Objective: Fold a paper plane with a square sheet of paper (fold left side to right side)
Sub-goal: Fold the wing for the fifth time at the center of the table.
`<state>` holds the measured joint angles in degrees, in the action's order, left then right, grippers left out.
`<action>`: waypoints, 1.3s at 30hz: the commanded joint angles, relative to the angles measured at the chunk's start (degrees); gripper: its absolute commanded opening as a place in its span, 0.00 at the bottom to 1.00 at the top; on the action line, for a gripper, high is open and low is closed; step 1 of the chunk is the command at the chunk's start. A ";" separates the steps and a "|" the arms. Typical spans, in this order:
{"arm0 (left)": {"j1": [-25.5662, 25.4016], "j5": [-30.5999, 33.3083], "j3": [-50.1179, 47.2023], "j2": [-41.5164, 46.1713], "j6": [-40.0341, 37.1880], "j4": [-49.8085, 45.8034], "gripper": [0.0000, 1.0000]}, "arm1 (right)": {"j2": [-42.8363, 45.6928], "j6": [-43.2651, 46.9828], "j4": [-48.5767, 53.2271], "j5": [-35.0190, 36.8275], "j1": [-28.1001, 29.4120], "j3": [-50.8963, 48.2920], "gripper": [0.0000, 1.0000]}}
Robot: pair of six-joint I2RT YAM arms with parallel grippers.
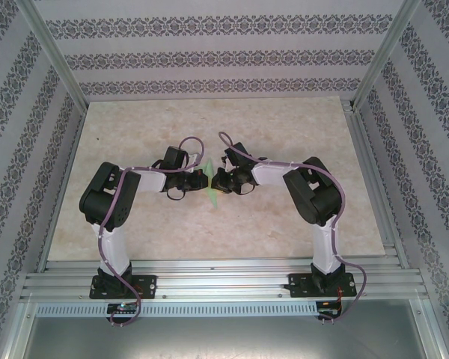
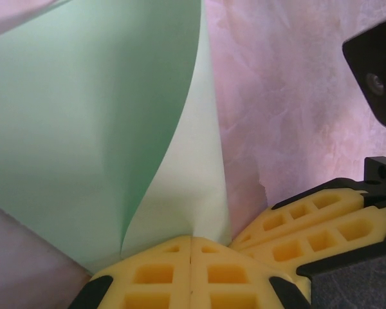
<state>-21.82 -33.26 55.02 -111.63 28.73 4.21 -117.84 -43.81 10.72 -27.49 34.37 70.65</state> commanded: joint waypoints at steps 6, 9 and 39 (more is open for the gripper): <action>-2.35 9.20 -2.19 -6.58 -3.45 -5.41 0.00 | -0.12 1.27 -0.18 1.73 -1.75 3.42 0.11; -2.37 9.12 -2.23 -6.58 -3.42 -5.35 0.00 | -0.66 1.61 0.46 1.47 -2.20 5.06 0.11; -2.83 9.42 -2.64 -6.58 -3.63 -5.51 0.00 | -8.65 0.73 0.04 3.99 -3.39 12.87 0.12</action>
<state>-22.22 -32.23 55.02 -111.55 28.16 4.05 -124.38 -43.79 12.32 -26.85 31.86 80.73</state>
